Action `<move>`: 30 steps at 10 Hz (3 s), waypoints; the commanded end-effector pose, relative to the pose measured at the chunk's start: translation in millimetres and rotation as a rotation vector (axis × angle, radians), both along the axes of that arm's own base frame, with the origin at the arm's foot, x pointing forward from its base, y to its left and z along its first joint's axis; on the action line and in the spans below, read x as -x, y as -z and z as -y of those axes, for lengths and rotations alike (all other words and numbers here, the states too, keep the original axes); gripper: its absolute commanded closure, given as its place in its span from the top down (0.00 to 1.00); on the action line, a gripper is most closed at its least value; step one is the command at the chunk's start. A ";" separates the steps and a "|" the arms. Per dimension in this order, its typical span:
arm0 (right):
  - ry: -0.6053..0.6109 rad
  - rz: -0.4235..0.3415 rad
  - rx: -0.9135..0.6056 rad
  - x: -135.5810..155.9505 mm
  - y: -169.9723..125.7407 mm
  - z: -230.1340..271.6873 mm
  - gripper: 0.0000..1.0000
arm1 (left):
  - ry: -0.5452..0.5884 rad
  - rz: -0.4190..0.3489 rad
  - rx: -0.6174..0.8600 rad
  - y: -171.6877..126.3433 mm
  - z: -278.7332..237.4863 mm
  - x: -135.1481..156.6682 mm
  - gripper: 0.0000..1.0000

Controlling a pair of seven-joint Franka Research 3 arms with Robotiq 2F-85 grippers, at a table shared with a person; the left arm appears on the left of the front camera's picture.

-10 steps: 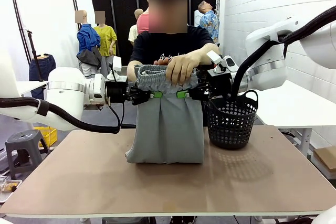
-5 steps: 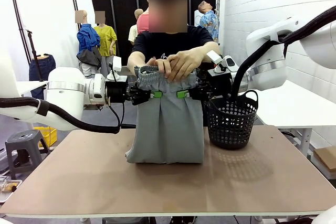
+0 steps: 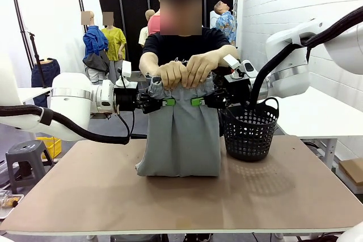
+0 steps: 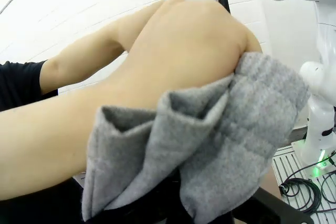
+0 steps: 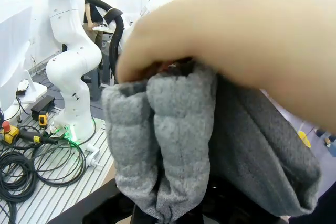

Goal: Fold the training pants.
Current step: Release the ends of the Training pants and then grab the overlapped ends.

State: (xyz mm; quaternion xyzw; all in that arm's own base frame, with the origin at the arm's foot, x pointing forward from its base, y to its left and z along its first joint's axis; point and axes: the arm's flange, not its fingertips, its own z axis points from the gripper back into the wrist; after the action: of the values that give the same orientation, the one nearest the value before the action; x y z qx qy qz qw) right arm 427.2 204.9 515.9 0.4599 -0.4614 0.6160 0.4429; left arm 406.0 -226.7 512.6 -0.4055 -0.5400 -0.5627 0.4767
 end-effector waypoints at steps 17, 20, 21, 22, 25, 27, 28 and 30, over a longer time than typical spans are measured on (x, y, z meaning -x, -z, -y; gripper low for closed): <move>-0.004 -0.006 -0.021 3.1 0.5 -0.6 0.00 | -0.006 0.008 0.002 -4.1 -0.2 0.7 0.00; -0.004 -0.006 -0.021 3.1 0.5 -0.6 0.00 | -0.006 0.008 0.002 -4.1 -0.2 0.7 0.00; -0.004 -0.006 -0.021 3.1 0.5 -0.6 0.00 | -0.006 0.008 0.002 -4.1 -0.2 0.7 0.00; -0.004 -0.006 -0.021 3.1 0.5 -0.6 0.00 | -0.006 0.008 0.002 -4.1 -0.2 0.7 0.00; -0.004 -0.006 -0.021 3.1 0.5 -0.6 0.00 | -0.006 0.008 0.002 -4.1 -0.2 0.7 0.00; -0.001 -0.001 0.000 0.4 0.4 -0.4 0.04 | -0.001 0.000 0.000 0.2 -0.3 -0.1 0.03; -0.008 -0.015 0.000 -0.6 0.0 -0.6 0.24 | 0.006 0.000 -0.003 0.3 -1.3 -0.5 0.23; -0.012 -0.028 0.009 -1.9 -0.3 -1.0 0.64 | 0.012 -0.004 0.000 1.1 -1.6 0.7 0.62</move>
State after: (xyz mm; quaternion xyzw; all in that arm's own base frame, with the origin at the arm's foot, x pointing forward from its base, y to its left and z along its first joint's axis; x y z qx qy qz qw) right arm 427.1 205.3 514.7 0.4611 -0.4595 0.6158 0.4440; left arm 405.7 -226.7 511.2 -0.4073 -0.5386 -0.5630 0.4766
